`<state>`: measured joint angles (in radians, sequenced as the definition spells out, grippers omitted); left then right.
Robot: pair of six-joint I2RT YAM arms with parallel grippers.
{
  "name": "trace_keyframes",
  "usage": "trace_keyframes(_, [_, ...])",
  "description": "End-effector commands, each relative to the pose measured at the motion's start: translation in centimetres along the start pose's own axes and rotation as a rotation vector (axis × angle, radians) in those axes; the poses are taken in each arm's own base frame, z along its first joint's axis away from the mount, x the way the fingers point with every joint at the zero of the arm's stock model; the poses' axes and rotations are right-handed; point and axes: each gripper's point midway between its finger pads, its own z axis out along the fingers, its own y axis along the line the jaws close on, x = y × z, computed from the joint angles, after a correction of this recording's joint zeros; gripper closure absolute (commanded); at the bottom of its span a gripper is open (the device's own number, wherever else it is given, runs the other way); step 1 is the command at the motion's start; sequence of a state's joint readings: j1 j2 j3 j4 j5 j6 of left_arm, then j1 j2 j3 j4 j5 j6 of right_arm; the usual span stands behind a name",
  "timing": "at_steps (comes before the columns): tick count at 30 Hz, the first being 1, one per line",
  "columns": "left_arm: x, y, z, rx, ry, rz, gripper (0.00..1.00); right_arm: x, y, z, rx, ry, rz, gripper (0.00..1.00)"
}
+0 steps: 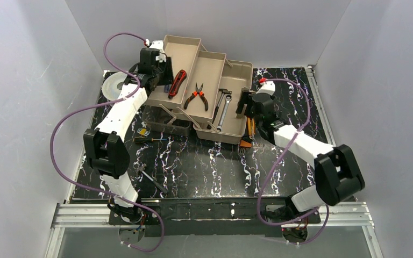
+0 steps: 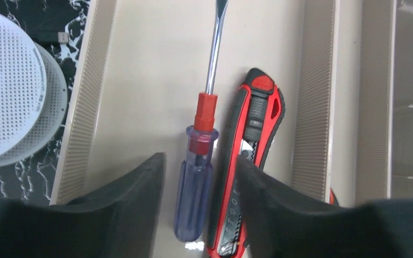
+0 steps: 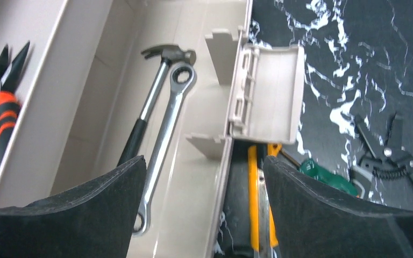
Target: Pack the tool kit
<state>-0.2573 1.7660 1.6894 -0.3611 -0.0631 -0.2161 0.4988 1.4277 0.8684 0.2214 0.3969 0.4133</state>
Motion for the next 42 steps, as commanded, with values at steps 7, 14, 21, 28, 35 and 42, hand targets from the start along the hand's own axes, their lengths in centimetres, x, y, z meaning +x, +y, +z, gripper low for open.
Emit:
trace_keyframes(7, [-4.2,-0.4,-5.4,0.01,-0.111,0.003,0.02,-6.8,2.5,2.7,0.03,-0.17,-0.027,0.11])
trace_keyframes(14, [-0.8,-2.8,-8.0,0.048,-0.15,-0.063,0.02,-6.7,1.3,4.8,0.135,-0.169,-0.069,0.09])
trace_keyframes(21, [5.6,-4.8,-11.6,0.048,-0.163,0.015,0.02,-5.4,1.3,6.2,0.147,-0.143,-0.111,0.09])
trace_keyframes(28, [12.5,-4.6,-15.7,0.131,-0.082,-0.011,0.02,-3.2,1.0,7.2,0.151,-0.089,-0.108,0.08])
trace_keyframes(35, [14.8,-3.4,-18.6,0.159,-0.034,0.043,0.02,-1.9,3.0,7.9,0.038,-0.02,-0.191,0.07])
trace_keyframes(42, [21.7,-5.9,-18.2,0.313,0.171,0.007,0.02,-1.7,3.4,6.3,-0.028,0.094,-0.167,0.09])
